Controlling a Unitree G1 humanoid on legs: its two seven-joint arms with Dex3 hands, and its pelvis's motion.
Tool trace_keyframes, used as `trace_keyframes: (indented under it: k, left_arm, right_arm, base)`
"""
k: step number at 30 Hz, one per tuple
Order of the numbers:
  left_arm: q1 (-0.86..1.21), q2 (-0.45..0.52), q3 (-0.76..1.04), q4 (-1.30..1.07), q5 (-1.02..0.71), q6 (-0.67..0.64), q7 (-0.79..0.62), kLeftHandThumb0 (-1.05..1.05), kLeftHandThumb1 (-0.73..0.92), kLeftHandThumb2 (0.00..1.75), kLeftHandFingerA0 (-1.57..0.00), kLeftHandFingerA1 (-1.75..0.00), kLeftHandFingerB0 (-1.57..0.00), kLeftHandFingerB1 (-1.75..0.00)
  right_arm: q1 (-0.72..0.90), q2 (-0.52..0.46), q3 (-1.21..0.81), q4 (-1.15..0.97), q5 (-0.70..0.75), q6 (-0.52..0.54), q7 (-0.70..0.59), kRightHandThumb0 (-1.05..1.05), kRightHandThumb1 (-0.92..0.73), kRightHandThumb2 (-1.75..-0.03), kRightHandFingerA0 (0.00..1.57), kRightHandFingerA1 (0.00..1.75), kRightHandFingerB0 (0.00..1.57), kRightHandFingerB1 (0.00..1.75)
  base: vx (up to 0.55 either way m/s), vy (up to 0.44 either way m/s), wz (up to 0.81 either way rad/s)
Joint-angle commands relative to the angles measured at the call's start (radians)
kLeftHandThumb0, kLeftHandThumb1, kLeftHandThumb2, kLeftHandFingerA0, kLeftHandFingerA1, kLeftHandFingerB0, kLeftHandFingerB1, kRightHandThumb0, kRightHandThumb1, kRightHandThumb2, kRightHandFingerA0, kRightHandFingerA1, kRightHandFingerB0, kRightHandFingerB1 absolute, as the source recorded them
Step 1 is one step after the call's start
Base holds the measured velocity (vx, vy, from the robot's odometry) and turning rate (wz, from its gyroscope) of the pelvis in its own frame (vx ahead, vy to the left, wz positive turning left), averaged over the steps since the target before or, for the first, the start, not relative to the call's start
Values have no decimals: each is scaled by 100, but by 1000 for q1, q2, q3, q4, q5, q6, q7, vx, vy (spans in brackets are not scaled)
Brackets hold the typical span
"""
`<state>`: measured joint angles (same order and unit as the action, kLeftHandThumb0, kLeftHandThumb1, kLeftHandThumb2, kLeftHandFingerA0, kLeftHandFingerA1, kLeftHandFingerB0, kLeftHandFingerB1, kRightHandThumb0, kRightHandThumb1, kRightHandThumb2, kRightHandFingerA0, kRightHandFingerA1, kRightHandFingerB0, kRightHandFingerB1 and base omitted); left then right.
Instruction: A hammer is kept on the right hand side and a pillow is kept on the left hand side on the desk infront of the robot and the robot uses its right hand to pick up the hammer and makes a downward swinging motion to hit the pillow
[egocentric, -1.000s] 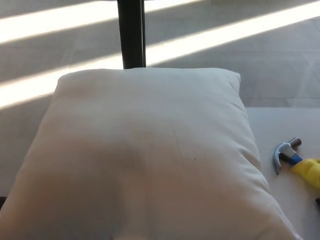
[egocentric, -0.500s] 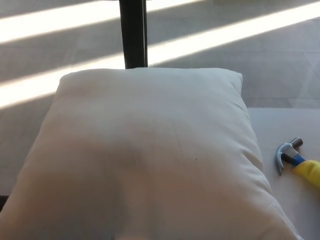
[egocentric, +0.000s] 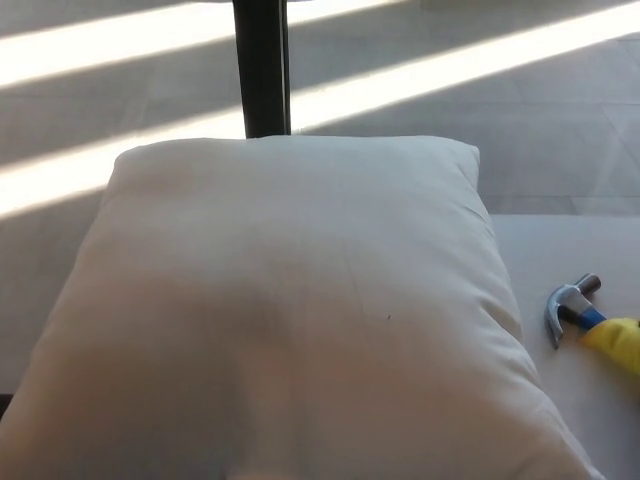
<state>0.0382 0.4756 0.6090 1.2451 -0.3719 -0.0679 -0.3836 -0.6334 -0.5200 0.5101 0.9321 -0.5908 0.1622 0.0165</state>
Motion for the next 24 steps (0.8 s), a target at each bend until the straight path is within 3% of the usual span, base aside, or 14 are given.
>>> trace_keyframes:
  k: [1,2,3,4,8,10,12,13,16,17,18,19,23,24]
  left_arm:
    - [-13,23,-21,3,18,-18,-2,-66,61,101,-55,-67,-44,-56]
    - [-14,23,-18,3,13,-15,-9,-66,77,62,-57,-59,-49,-43]
    - [-12,22,-20,3,15,-15,-7,-64,77,63,-56,-58,-50,-43]
    - [-11,21,-20,6,13,-15,-7,-65,76,63,-56,-59,-50,-43]
    - [-3,21,-30,5,17,-22,-19,-66,77,63,-51,-57,-47,-43]
    - [-1,21,-32,6,16,-25,-23,-66,77,63,-51,-57,-48,-43]
    - [-1,18,-28,6,11,-27,-20,-66,76,63,-53,-57,-50,-44]
    - [-1,18,-27,6,9,-26,-21,-64,76,62,-54,-57,-50,-43]
    - [1,18,-28,5,9,-25,-18,-64,76,63,-54,-57,-51,-43]
    - [0,19,-29,10,10,-27,-24,-65,75,62,-53,-57,-50,-43]
    - [2,21,-33,9,15,-31,-20,-65,75,62,-54,-56,-51,-42]
    - [2,22,-34,9,14,-24,-19,-64,75,62,-53,-57,-51,-42]
    - [0,21,-34,12,14,-23,-21,-63,74,62,-53,-58,-50,-44]
    - [-2,21,-31,14,9,-14,-21,-62,73,62,-53,-58,-51,-44]
  right_arm:
    - [94,83,72,124,-7,73,283,-30,-58,-58,92,106,81,48]
    - [104,79,78,100,-14,64,258,-27,-56,-57,88,110,82,53]
    - [105,84,89,99,-29,66,230,-34,-78,-63,45,105,35,44]
    - [118,76,87,79,-29,40,191,-30,-80,-63,49,75,38,41]
    - [153,63,82,37,-41,17,90,-31,-89,-66,54,92,47,47]
    - [163,66,62,24,-26,17,72,-30,-90,-67,48,88,41,44]
    - [178,63,47,-6,-23,26,50,-32,-91,-67,48,89,49,51]
    - [184,66,35,-7,-18,19,26,-31,-90,-67,65,127,58,66]
    - [201,69,0,-18,4,-4,-5,-29,-88,-66,64,121,58,66]
    - [202,78,-29,-9,33,-13,-3,-27,-89,-65,57,101,54,58]
    - [216,65,-11,-23,1,-28,-35,-30,-85,-67,69,134,58,68]
    - [224,63,-9,-29,-14,-32,-53,-31,-88,-67,68,128,58,68]
    - [223,76,3,-19,-47,-5,-104,-32,-81,-68,77,151,65,80]
    - [226,80,-19,-21,-22,-20,-105,-32,-83,-64,75,132,66,75]
  base:
    - [0,0,0]
    - [0,0,0]
    - [0,0,0]
    - [0,0,0]
    - [0,0,0]
    - [0,0,0]
    - [0,0,0]
    - [0,0,0]
    - [0,0,0]
    - [0,0,0]
    - [0,0,0]
    - [0,0,0]
    - [0,0,0]
    - [0,0,0]
